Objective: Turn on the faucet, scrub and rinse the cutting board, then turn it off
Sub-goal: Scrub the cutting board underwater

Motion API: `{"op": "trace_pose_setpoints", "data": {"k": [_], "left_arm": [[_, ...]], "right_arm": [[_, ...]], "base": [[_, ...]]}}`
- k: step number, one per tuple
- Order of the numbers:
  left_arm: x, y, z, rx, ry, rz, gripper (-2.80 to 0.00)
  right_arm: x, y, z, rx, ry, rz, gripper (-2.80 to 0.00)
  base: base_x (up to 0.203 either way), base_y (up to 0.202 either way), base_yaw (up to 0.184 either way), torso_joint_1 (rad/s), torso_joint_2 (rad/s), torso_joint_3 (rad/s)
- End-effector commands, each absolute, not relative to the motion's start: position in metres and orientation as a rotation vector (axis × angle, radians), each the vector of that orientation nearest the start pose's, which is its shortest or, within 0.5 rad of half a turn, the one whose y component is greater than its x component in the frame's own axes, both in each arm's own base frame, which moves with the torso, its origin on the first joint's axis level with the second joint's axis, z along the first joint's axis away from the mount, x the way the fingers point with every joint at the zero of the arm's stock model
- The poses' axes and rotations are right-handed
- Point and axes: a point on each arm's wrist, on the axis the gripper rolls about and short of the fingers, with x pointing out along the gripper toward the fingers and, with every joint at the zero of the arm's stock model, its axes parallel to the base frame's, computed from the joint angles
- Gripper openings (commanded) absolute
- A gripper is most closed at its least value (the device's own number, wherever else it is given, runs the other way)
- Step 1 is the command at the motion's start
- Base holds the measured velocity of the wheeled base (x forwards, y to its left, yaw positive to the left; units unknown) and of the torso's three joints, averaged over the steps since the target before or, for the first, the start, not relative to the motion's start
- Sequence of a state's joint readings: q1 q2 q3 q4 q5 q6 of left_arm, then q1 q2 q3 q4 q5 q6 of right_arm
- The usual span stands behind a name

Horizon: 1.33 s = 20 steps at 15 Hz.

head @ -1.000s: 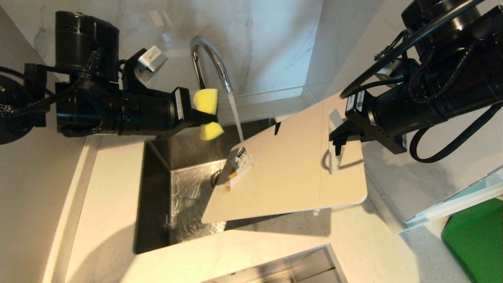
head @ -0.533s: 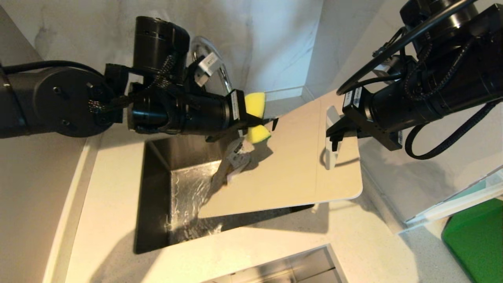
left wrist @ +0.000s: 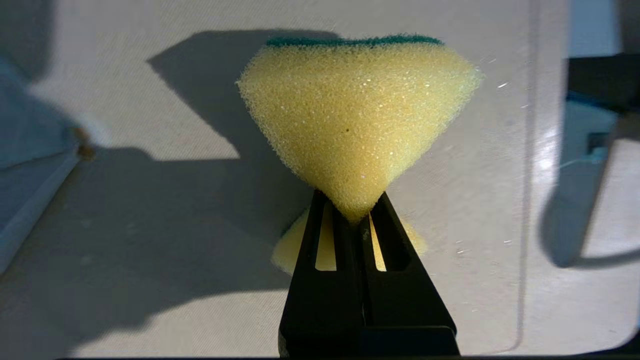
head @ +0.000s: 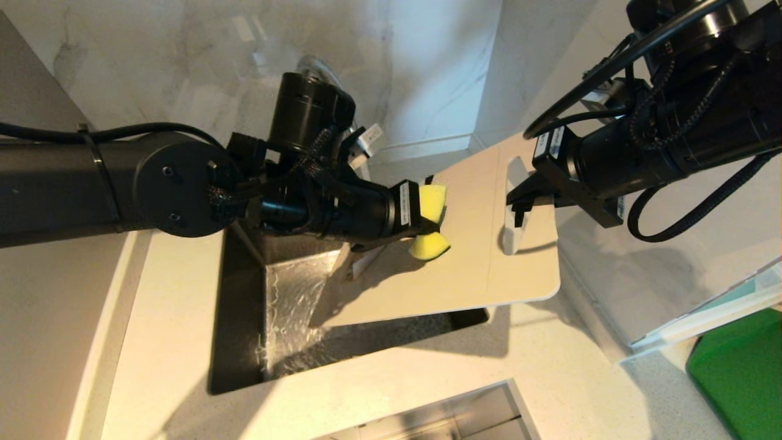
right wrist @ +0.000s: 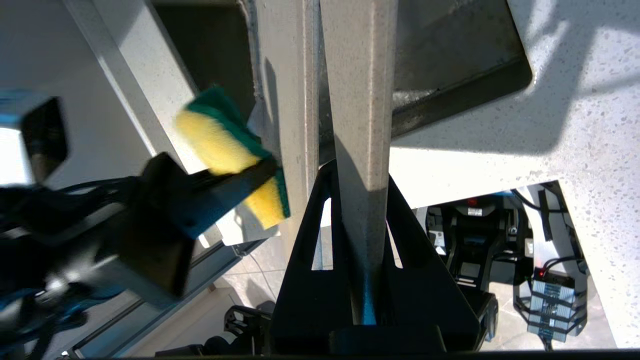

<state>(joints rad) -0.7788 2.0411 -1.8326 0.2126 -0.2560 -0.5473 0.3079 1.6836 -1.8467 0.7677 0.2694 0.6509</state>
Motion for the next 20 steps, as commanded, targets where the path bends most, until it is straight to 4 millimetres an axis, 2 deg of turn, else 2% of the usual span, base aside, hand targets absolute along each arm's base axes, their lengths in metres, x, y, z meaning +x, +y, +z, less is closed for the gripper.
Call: {"op": "trace_pose_setpoints", "data": {"k": [1, 7, 12, 15, 16, 18, 20], "left_arm": [[0.292, -0.300, 0.248, -0.362, 0.736, -0.860, -2.80], [0.291, -0.293, 0.207, -0.312, 0.858, -0.787, -2.80], [0.306, -0.260, 0.188, -0.331, 0.848, -0.685, -2.80], [0.307, -0.237, 0.176, -0.310, 0.868, -0.627, -2.80], [0.306, -0.231, 0.173, -0.305, 0.872, -0.616, -2.80], [0.299, -0.217, 0.183, -0.318, 0.832, -0.619, -2.80], [0.291, -0.204, 0.183, -0.307, 0.833, -0.605, -2.80]], "right_arm": [[0.263, 0.090, 0.344, 0.608, 0.770, 0.341, -2.80], [0.262, 0.090, 0.347, 0.624, 0.764, 0.355, -2.80], [0.262, 0.090, 0.348, 0.632, 0.762, 0.356, -2.80], [0.261, 0.090, 0.354, 0.637, 0.746, 0.374, -2.80], [0.260, 0.089, 0.354, 0.639, 0.746, 0.372, -2.80], [0.257, 0.087, 0.356, 0.648, 0.743, 0.367, -2.80], [0.253, 0.086, 0.358, 0.650, 0.737, 0.370, -2.80]], "base": [[0.000, 0.000, 0.000, 0.000, 0.00, 0.000], [0.000, 0.000, 0.000, 0.000, 0.00, 0.000], [0.000, 0.000, 0.000, 0.000, 0.00, 0.000], [0.000, 0.000, 0.000, 0.000, 0.00, 0.000], [0.000, 0.000, 0.000, 0.000, 0.00, 0.000], [0.000, 0.000, 0.000, 0.000, 0.00, 0.000], [0.000, 0.000, 0.000, 0.000, 0.00, 0.000]]}}
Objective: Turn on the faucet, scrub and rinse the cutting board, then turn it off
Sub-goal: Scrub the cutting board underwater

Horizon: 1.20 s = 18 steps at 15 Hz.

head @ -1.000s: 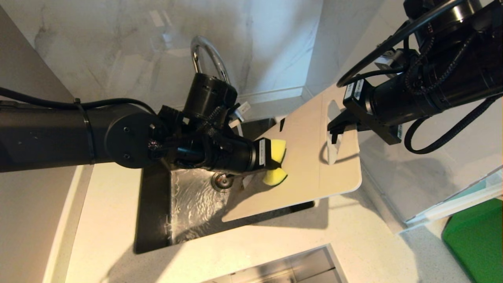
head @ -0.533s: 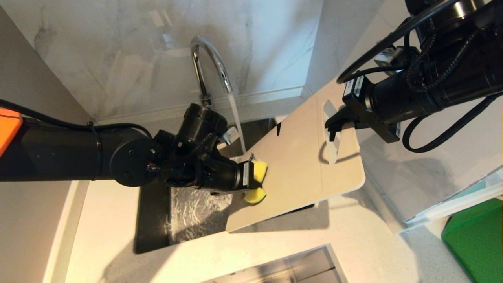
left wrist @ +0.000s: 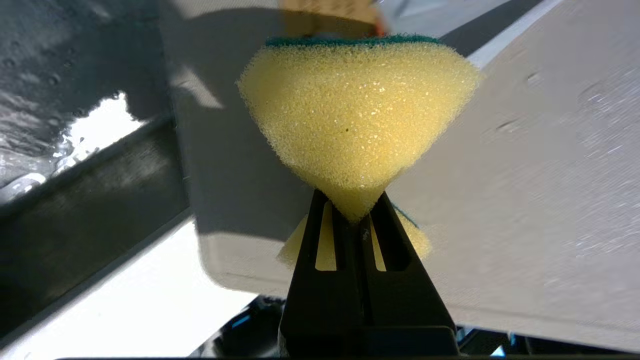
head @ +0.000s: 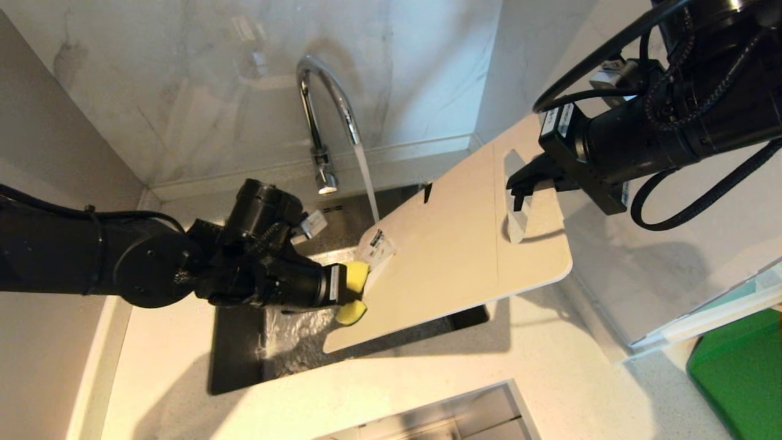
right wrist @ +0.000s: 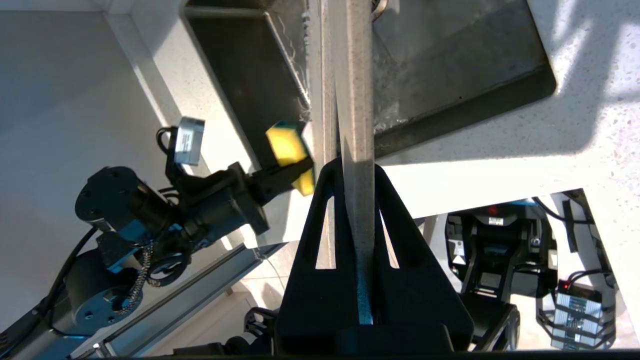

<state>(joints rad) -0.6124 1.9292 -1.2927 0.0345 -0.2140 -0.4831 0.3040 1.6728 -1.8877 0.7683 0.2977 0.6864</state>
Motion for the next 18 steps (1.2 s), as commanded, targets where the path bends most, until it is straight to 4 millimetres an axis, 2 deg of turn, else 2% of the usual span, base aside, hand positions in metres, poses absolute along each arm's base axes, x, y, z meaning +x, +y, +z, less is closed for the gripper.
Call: {"op": "trace_pose_setpoints", "data": {"k": [1, 4, 7, 9, 12, 15, 17, 18], "left_arm": [[0.286, -0.195, 0.186, -0.300, 0.826, -0.600, -2.80], [0.275, -0.185, 0.215, -0.315, 0.739, -0.628, -2.80], [0.279, -0.188, 0.247, -0.337, 0.639, -0.662, -2.80], [0.281, -0.196, 0.261, -0.339, 0.616, -0.688, -2.80], [0.284, -0.224, 0.279, -0.339, 0.598, -0.753, -2.80], [0.295, -0.264, 0.289, -0.344, 0.583, -0.821, -2.80], [0.301, -0.297, 0.283, -0.341, 0.595, -0.871, -2.80], [0.294, -0.315, 0.275, -0.327, 0.622, -0.911, -2.80]], "right_arm": [[0.251, 0.085, 0.357, 0.649, 0.745, 0.359, -2.80], [0.239, 0.071, 0.359, 0.664, 0.769, 0.306, -2.80], [0.218, 0.061, 0.366, 0.670, 0.787, 0.280, -2.80], [0.216, 0.061, 0.365, 0.670, 0.791, 0.281, -2.80], [0.212, 0.062, 0.368, 0.680, 0.785, 0.292, -2.80], [0.211, 0.062, 0.368, 0.691, 0.797, 0.288, -2.80], [0.212, 0.063, 0.367, 0.695, 0.801, 0.296, -2.80], [0.212, 0.063, 0.368, 0.700, 0.804, 0.317, -2.80]], "base": [[0.000, 0.000, 0.000, 0.000, 0.00, 0.000], [0.000, 0.000, 0.000, 0.000, 0.00, 0.000], [0.000, 0.000, 0.000, 0.000, 0.00, 0.000], [0.000, 0.000, 0.000, 0.000, 0.00, 0.000], [0.000, 0.000, 0.000, 0.000, 0.00, 0.000], [0.000, 0.000, 0.000, 0.000, 0.00, 0.000], [0.000, 0.000, 0.000, 0.000, 0.00, 0.000], [0.000, 0.000, 0.000, 0.000, 0.00, 0.000]]}}
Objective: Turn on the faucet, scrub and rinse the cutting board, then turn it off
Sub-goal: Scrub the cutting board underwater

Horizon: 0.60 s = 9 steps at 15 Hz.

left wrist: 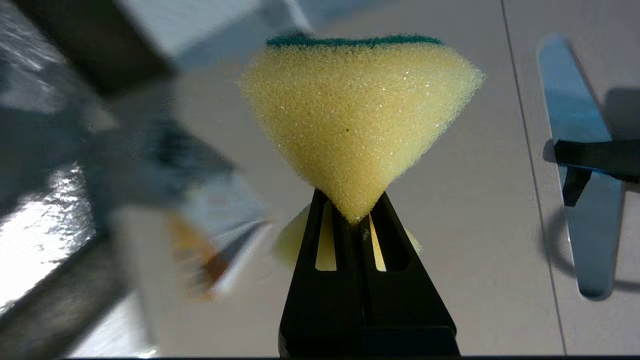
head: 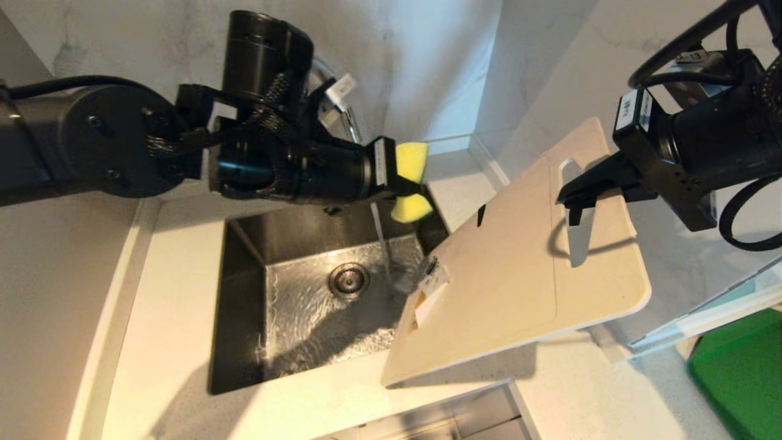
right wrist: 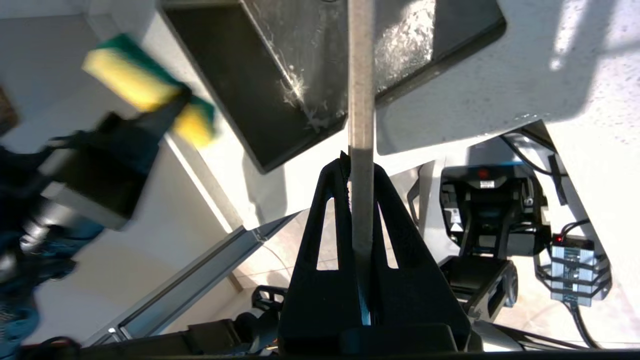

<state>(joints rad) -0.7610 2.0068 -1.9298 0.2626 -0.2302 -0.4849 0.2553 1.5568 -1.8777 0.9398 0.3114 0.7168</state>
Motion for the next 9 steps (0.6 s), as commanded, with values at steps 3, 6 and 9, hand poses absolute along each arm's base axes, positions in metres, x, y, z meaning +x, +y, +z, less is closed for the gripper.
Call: {"op": "trace_pose_setpoints", "data": {"k": [3, 6, 9], "left_arm": [[0.282, -0.341, 0.260, -0.325, 0.663, -0.971, -2.80], [0.276, -0.348, 0.259, -0.322, 0.663, -0.994, -2.80], [0.276, -0.352, 0.251, -0.311, 0.689, -0.985, -2.80]], "right_arm": [[0.211, 0.063, 0.369, 0.707, 0.809, 0.340, -2.80], [0.211, 0.064, 0.371, 0.710, 0.804, 0.359, -2.80], [0.211, 0.064, 0.374, 0.711, 0.778, 0.368, -2.80]], "base": [[0.000, 0.000, 0.000, 0.000, 0.00, 0.000], [0.000, 0.000, 0.000, 0.000, 0.00, 0.000], [0.000, 0.000, 0.000, 0.000, 0.00, 0.000]]}}
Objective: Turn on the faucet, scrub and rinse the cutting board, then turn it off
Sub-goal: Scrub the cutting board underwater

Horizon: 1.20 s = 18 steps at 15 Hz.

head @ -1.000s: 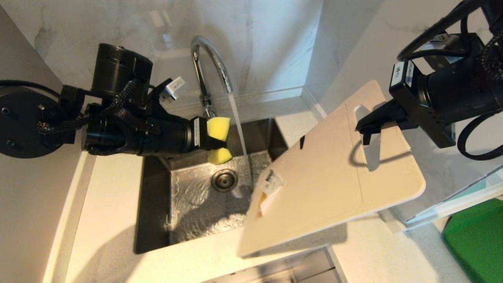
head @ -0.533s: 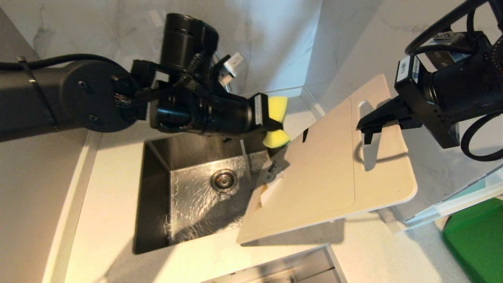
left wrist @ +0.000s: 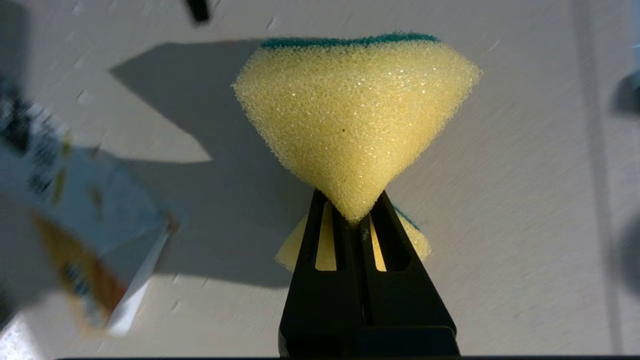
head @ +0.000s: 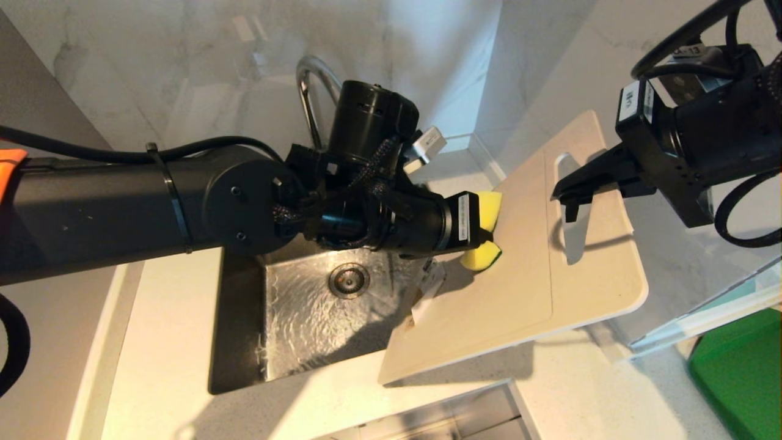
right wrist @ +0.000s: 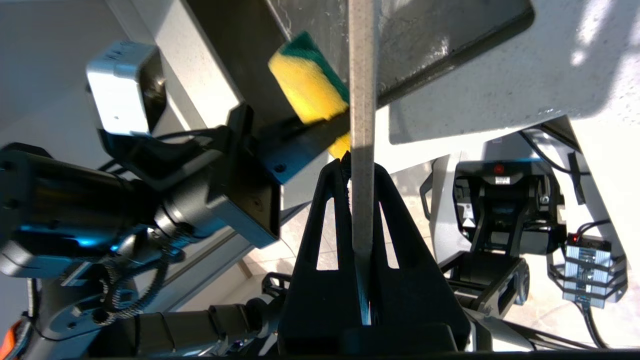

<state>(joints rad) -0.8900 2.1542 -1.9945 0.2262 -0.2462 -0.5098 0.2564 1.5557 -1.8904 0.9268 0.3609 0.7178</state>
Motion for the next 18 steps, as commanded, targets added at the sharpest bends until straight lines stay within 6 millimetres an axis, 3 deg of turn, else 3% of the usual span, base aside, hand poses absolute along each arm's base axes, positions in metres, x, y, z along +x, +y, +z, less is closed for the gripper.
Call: {"op": "trace_pose_setpoints", "data": {"k": [1, 4, 9, 12, 18], "left_arm": [[0.277, -0.353, 0.246, -0.304, 0.702, -0.975, -2.80], [0.284, -0.346, 0.235, -0.293, 0.737, -0.935, -2.80], [0.303, -0.299, 0.230, -0.304, 0.763, -0.814, -2.80], [0.300, -0.274, 0.245, -0.321, 0.740, -0.784, -2.80], [0.292, -0.241, 0.227, -0.280, 0.799, -0.718, -2.80]], "right_arm": [[0.212, 0.064, 0.375, 0.711, 0.772, 0.371, -2.80], [0.212, 0.064, 0.377, 0.711, 0.760, 0.376, -2.80], [0.214, 0.065, 0.380, 0.711, 0.746, 0.382, -2.80], [0.214, 0.064, 0.385, 0.712, 0.714, 0.398, -2.80], [0.210, 0.063, 0.388, 0.714, 0.697, 0.410, -2.80]], "base": [[0.000, 0.000, 0.000, 0.000, 0.00, 0.000], [0.000, 0.000, 0.000, 0.000, 0.00, 0.000], [0.000, 0.000, 0.000, 0.000, 0.00, 0.000], [0.000, 0.000, 0.000, 0.000, 0.00, 0.000], [0.000, 0.000, 0.000, 0.000, 0.00, 0.000]]}}
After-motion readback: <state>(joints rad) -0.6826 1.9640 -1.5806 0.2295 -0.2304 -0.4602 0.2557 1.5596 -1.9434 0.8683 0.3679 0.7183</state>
